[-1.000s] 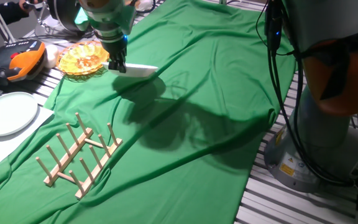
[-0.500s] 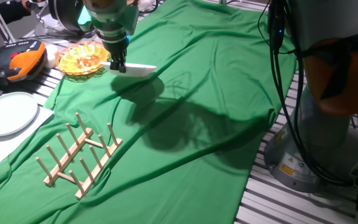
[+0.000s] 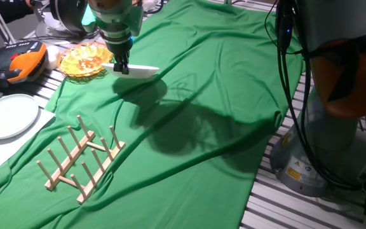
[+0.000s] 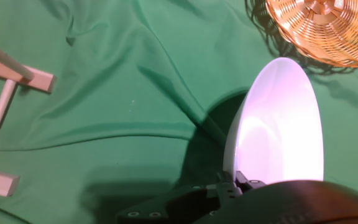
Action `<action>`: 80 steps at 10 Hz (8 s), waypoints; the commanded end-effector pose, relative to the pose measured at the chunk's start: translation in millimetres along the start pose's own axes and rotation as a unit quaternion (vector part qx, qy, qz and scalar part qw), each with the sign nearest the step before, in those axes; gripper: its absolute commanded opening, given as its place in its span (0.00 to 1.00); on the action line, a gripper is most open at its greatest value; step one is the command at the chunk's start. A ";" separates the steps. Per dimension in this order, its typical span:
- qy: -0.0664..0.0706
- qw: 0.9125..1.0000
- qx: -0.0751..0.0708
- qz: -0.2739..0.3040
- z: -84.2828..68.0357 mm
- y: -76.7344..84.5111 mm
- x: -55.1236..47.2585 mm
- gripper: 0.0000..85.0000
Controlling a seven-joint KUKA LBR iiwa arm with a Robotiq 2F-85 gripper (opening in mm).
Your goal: Put the dish on the dish rack
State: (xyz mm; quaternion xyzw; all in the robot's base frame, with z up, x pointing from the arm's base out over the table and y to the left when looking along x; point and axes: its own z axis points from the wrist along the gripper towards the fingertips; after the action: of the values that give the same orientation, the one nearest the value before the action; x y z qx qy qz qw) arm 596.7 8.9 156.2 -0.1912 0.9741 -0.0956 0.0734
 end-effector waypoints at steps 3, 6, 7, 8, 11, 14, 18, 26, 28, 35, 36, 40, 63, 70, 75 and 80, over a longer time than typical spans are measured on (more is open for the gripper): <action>-0.002 1.000 -0.002 0.000 0.0 0.2 0.0 0.00; 0.011 1.000 -0.027 0.000 0.0 0.2 0.0 0.00; 0.012 0.999 -0.030 -0.001 0.0 0.2 0.0 0.00; 0.015 0.999 -0.032 0.000 0.0 0.2 0.0 0.00; 0.026 0.999 -0.030 0.013 -19.8 14.9 -5.1 0.00; 0.026 0.997 -0.062 0.040 -41.2 38.8 -10.7 0.00; 0.040 0.992 -0.082 0.091 -77.9 78.6 -24.1 0.00; 0.074 0.978 -0.098 0.171 -125.9 155.3 -57.7 0.00; 0.085 0.974 -0.092 0.190 -138.7 176.3 -63.1 0.00; 0.107 0.959 -0.113 0.239 -159.6 209.9 -70.9 0.00; 0.108 0.956 -0.118 0.247 -160.2 213.7 -73.0 0.00; 0.118 0.961 -0.100 0.231 -163.2 207.3 -72.9 0.00; 0.153 0.921 -0.258 0.247 -185.1 242.7 -100.6 0.00; 0.191 0.909 -0.273 0.249 -168.0 240.1 -110.9 0.00; 0.192 0.904 -0.294 0.242 -151.5 229.1 -108.5 0.00; 0.216 0.889 -0.316 0.251 -138.6 226.9 -114.3 0.00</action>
State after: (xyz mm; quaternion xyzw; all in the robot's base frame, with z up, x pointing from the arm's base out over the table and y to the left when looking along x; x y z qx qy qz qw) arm 596.0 280.9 254.5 0.0725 0.9602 0.2003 -0.1807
